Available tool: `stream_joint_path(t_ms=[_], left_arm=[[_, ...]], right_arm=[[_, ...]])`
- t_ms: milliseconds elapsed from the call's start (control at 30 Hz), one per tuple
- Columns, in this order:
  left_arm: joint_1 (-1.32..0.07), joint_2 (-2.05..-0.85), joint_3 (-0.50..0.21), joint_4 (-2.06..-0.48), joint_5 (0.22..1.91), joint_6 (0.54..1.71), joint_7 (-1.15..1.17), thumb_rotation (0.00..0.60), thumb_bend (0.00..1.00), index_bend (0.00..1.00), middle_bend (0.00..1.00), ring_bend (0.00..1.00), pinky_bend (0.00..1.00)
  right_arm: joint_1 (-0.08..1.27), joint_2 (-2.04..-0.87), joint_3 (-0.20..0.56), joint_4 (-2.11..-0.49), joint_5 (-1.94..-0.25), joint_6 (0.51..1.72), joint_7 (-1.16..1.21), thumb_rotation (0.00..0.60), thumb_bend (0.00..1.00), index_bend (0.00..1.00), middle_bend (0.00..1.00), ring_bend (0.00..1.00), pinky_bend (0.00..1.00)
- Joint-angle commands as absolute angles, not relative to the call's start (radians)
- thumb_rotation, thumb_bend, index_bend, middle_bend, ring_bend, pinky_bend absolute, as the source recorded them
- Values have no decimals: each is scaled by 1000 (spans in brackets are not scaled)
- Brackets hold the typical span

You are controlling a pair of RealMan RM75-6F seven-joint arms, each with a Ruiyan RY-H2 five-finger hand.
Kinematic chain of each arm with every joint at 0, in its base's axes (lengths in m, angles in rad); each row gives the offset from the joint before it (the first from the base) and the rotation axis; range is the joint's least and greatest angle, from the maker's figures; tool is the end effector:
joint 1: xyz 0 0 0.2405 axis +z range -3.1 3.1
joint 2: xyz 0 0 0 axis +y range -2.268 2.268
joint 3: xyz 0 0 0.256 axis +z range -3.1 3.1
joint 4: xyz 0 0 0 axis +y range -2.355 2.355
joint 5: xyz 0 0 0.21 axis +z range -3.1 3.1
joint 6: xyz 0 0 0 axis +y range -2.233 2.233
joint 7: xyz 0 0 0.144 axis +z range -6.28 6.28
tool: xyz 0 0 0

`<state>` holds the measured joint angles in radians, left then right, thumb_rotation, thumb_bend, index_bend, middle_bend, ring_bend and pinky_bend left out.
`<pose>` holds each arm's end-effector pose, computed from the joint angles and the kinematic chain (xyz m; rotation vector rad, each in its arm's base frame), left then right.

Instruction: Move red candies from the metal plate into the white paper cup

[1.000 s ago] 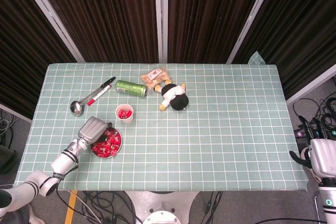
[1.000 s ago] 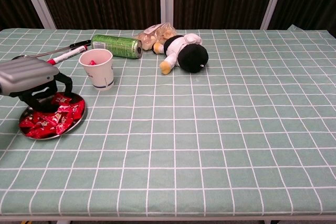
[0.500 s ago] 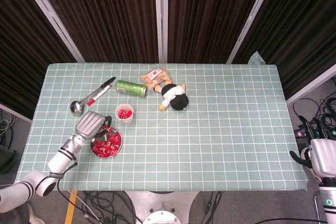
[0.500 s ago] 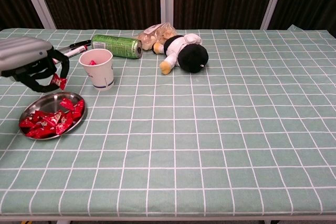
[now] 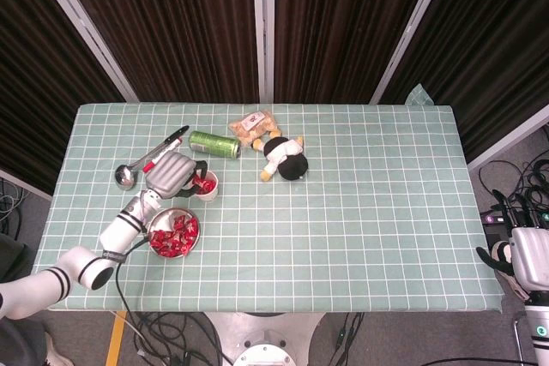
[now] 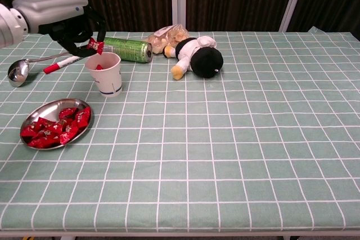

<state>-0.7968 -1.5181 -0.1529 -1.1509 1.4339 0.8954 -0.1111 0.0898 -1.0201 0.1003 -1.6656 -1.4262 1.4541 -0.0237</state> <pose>-0.1751 0.3949 0.0139 -1.9388 -0.8449 -1.0036 -0.3125 -0.1924 0.1930 1.3353 -0.8631 0.8465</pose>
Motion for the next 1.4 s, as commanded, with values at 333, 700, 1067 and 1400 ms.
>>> stream_joint_path(t_ms=[333,700,1067,1400], left_arm=[[-805,-1519,-145,-1172,1378,863,-50,600,361,359,951,878,1000],[-621,-1396,-58,-1294,1411,1058,-95,600,352,385,949,878,1000],[-613,-1457,7,-1276,1432,973,-48,600,314,428,949,878,1000],[-611,-1520,-14,-1249,1335,903,41,600,287,450,950,878,1000]], right_arm=[[94,-1022,103,-1659,-1425,1447,-17,600,86,33,272,69,253],[101,-1021,102,-1671,-1437,1445,-29,600,87,33,272,70,254],[105,-1022,97,-1684,-1448,1443,-39,600,87,33,272,70,254],[99,-1016,97,-1687,-1444,1451,-40,600,87,34,272,70,254]])
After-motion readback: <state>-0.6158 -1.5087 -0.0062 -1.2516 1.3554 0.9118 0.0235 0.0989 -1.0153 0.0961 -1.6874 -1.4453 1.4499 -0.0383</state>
